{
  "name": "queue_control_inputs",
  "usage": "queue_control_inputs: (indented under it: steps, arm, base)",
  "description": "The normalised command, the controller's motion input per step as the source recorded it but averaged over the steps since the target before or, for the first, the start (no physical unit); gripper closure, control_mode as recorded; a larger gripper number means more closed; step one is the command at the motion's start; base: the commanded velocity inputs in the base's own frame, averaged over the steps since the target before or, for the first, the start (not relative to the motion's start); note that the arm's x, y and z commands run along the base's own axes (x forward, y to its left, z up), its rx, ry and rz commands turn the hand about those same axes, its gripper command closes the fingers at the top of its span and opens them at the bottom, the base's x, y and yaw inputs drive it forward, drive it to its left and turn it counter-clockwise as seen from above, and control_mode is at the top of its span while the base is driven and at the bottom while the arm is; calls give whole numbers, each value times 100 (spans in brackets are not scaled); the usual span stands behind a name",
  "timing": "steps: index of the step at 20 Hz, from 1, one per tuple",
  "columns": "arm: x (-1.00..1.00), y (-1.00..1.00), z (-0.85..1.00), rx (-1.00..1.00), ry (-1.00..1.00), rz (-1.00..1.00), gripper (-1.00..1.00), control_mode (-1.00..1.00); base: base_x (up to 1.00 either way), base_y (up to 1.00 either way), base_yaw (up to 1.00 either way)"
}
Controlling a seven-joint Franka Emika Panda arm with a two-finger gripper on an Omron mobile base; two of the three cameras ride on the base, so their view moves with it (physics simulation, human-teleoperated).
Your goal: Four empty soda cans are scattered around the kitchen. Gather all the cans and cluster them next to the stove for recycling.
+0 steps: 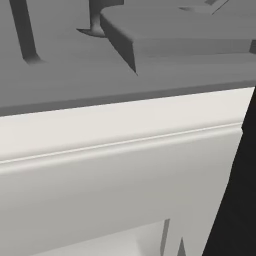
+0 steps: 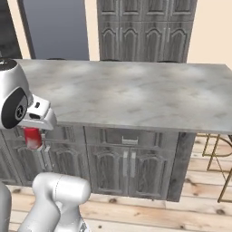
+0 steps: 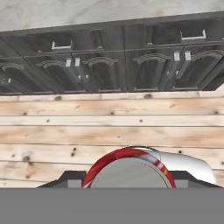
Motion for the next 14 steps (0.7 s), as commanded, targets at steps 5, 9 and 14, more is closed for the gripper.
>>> queue_control_inputs:
  steps: [5,9,14]
  arm:
    - [0,0,0,0,0,0,100,100]
    - [0,0,0,0,0,0,100,100]
    - [0,0,0,0,0,0,100,100]
  base:
    - [-38,100,0]
    - [48,96,0]
    - [85,89,0]
